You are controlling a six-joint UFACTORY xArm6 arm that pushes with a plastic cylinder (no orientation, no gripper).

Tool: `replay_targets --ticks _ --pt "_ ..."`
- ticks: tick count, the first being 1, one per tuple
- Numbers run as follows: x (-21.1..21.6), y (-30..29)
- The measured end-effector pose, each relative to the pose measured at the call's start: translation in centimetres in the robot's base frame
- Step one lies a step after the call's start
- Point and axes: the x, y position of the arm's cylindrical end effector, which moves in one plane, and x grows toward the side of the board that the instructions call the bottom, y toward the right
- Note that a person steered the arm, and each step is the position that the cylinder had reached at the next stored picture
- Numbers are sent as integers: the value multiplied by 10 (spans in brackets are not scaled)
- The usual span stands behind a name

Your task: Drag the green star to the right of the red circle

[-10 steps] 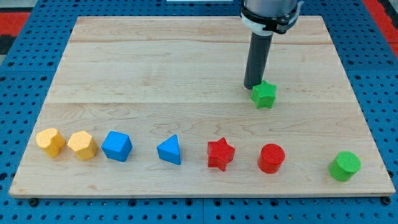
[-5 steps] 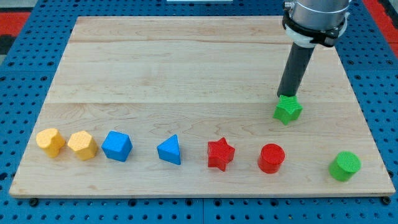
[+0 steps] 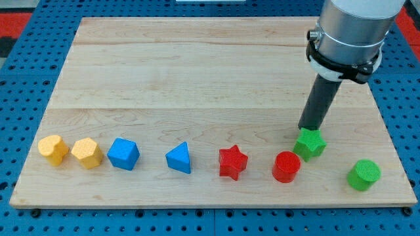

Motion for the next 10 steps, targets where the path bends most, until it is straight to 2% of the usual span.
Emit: replay_targets --ticks 5,6,7,10 --pt "45 1" --pt "41 4" --pt "30 17" --pt "-62 -3"
